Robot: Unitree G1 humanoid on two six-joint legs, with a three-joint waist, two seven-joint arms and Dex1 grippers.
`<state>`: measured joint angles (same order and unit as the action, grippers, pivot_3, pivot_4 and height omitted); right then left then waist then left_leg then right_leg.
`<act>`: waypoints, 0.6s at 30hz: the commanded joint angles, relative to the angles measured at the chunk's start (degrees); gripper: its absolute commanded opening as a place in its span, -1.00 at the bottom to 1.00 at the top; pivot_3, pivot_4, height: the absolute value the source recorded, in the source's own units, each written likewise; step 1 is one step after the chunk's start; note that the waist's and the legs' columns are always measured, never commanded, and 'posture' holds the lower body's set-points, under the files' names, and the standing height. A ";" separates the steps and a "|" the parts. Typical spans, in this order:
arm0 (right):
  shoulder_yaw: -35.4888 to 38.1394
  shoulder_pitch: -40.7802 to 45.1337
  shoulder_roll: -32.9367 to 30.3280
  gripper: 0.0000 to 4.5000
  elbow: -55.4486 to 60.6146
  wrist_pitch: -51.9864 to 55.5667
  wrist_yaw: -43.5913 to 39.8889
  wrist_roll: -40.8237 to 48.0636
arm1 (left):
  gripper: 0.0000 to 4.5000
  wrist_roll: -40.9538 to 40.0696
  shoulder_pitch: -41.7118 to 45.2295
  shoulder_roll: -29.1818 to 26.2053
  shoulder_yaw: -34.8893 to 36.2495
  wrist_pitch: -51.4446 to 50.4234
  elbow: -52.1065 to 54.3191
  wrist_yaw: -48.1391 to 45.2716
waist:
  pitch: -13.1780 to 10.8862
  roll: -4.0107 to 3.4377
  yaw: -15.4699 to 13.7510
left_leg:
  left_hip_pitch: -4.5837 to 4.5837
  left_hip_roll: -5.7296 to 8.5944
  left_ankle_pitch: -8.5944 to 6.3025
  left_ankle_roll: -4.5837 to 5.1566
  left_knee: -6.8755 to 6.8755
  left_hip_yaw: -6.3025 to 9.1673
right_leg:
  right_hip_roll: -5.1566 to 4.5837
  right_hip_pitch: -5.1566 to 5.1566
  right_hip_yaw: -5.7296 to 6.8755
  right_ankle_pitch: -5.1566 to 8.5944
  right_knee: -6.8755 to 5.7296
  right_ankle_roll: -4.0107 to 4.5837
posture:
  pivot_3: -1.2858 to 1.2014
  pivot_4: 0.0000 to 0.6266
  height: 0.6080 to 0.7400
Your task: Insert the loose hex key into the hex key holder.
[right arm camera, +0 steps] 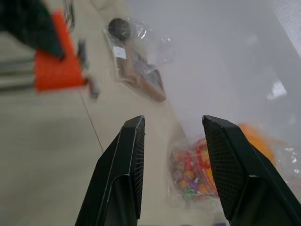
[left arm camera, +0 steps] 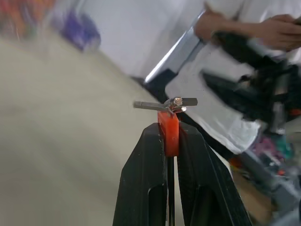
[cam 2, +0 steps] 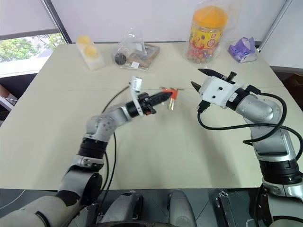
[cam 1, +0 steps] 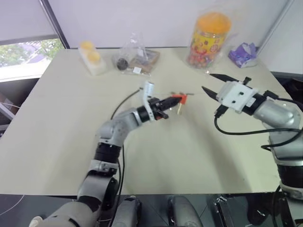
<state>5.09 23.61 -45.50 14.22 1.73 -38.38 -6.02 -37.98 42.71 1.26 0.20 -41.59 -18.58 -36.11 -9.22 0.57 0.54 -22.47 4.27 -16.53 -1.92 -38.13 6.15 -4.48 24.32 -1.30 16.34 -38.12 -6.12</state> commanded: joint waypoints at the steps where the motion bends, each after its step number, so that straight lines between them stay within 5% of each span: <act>1: 2.61 -1.11 -0.88 -0.13 3.74 1.13 1.41 -0.44 | -1.00 -1.16 2.74 2.42 2.40 -5.69 -3.48 5.44 | 0.00 0.00 0.15 | 0.00 0.00 0.00 0.00 0.00 0.00 | 0.01 0.00 0.00 0.00 -0.01 0.00 | 0.03 -0.52 1.00; 13: 2.98 -4.41 -0.65 -0.13 8.50 5.02 3.06 -1.61 | -1.00 0.85 3.24 2.07 5.76 -19.24 -10.12 13.80 | 0.01 -0.01 0.03 | 0.04 -0.01 0.00 -0.01 0.02 -0.01 | 0.00 0.00 -0.01 0.00 -0.02 0.00 | 0.03 -0.52 1.00; 18: 1.63 -3.01 -0.08 -0.10 7.52 4.75 3.03 -1.83 | 0.03 2.10 1.75 0.78 5.29 -19.84 -7.39 14.25 | 0.01 -0.02 0.12 | 0.04 -0.03 0.00 -0.01 0.02 0.00 | -0.04 0.01 -0.01 0.00 -0.02 0.00 | 0.03 -0.52 1.00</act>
<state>6.46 19.21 -45.69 20.59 7.09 -36.19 -7.80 -36.97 44.93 2.89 5.36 -61.99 -27.13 -22.42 -9.21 0.55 0.66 -22.42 4.24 -16.53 -1.93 -38.11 6.14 -4.52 24.32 -1.32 16.34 -38.14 -6.12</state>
